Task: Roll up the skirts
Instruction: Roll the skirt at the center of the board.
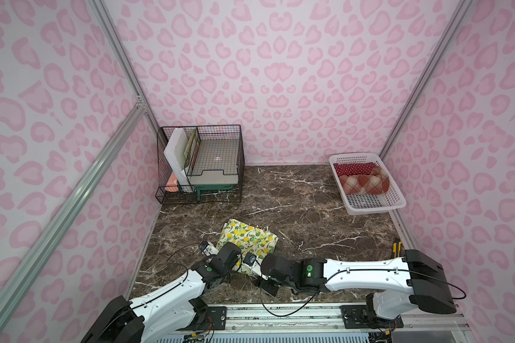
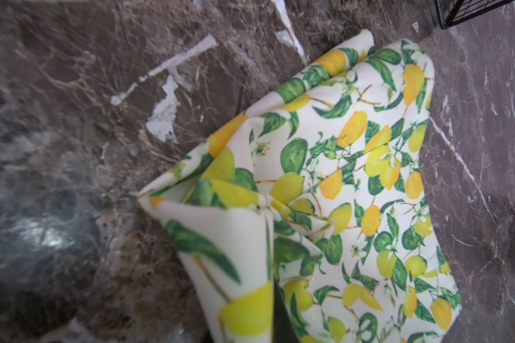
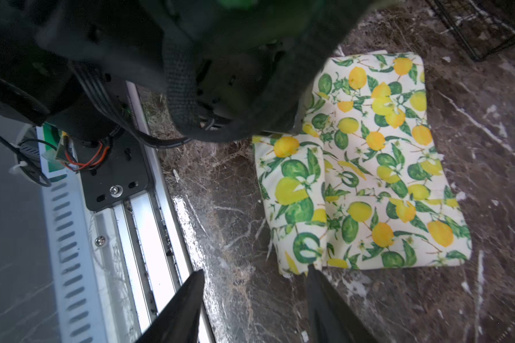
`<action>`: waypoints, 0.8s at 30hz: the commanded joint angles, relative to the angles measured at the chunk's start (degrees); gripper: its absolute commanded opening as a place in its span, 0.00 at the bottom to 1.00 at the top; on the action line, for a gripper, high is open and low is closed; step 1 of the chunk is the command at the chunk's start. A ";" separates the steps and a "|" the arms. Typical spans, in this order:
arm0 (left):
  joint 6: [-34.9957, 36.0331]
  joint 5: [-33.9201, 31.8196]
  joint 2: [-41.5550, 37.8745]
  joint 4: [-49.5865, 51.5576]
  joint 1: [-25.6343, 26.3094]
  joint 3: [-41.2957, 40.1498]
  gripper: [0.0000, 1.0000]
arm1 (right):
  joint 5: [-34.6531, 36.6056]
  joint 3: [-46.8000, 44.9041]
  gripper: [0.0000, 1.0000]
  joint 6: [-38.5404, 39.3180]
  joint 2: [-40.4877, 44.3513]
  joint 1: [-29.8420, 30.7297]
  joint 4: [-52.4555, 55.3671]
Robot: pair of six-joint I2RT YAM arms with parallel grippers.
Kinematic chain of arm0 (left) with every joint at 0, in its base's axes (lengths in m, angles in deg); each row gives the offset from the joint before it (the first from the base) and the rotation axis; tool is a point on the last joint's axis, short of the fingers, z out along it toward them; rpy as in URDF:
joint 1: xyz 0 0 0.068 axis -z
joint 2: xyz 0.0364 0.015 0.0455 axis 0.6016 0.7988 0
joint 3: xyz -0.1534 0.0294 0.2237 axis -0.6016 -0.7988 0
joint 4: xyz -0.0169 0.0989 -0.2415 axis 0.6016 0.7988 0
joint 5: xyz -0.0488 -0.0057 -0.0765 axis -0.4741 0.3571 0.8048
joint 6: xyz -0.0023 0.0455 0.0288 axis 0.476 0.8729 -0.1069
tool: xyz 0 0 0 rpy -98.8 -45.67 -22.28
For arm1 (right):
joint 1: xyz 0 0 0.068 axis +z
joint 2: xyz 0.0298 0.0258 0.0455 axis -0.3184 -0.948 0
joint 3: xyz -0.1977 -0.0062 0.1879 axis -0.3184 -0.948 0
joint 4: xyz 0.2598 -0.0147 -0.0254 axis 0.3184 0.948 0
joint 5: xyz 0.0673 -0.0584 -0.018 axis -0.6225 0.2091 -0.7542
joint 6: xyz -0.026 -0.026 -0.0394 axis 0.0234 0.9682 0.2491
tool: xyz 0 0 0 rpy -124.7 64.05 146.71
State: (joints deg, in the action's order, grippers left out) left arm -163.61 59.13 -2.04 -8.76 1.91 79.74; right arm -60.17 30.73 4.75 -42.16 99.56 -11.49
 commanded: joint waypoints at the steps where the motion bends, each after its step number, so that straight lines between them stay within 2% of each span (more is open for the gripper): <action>1: 0.11 1.42 -0.32 1.62 -0.13 0.04 0.00 | -2.42 -1.47 0.57 1.95 -1.16 -0.31 -6.26; 7: 0.62 1.59 -0.56 1.26 -0.14 0.06 0.00 | -2.39 -1.10 0.60 5.55 -5.27 -2.29 -9.29; 13: 0.64 2.38 0.24 -0.28 -0.20 -0.31 0.00 | 0.97 -1.13 0.64 8.65 -7.17 -2.46 -10.27; 20: 1.34 2.52 0.40 -0.90 -0.31 -0.38 0.00 | 0.34 -0.96 0.65 8.34 -12.17 -3.66 -9.53; 24: 0.98 3.22 0.14 -2.63 -0.31 -1.61 0.00 | 1.11 -1.58 0.70 7.32 -15.36 -5.34 -9.67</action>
State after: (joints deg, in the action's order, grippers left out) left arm -163.35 60.25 -1.89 -11.27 1.60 78.93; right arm -60.22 29.42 12.80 -56.19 95.36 -20.91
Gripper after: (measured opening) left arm 0.116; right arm 0.698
